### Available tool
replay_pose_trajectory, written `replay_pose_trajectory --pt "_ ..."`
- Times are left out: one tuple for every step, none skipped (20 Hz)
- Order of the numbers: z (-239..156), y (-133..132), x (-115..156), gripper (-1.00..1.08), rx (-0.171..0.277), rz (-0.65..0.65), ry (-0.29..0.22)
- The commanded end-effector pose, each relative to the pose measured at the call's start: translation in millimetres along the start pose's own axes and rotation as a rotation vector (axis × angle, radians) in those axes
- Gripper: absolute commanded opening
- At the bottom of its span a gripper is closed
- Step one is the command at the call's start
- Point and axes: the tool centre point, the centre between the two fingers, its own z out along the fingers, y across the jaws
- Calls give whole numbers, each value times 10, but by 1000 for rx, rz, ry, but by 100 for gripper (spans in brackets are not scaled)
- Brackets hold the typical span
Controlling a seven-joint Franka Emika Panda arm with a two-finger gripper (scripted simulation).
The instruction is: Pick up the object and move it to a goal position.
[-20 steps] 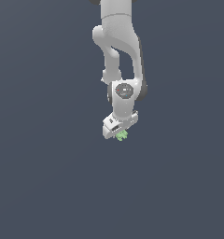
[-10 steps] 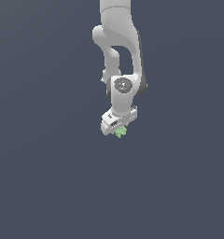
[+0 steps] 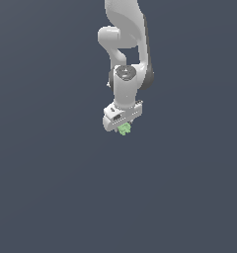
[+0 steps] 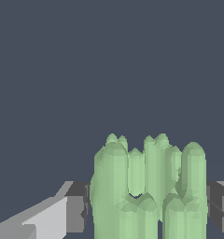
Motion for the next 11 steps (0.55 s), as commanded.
replay_pose_trajectory --pt "-103 -11 -79 -100 0 0 0" --pt "-134 -13 -102 -100 1 0 0" --pt "-164 -15 -122 -100 1 0 0" --pt "-190 -17 -140 -100 1 0 0" --pt "-212 -18 -156 -100 1 0 0" --pt "-231 -19 -168 -100 1 0 0" --pt "-247 -19 -177 -100 1 0 0" --pt "-259 -19 -184 -100 1 0 0" --pt "-268 -19 -189 -100 1 0 0" --pt "-274 -18 -191 -100 1 0 0" --pt "-276 -18 -191 -100 1 0 0"
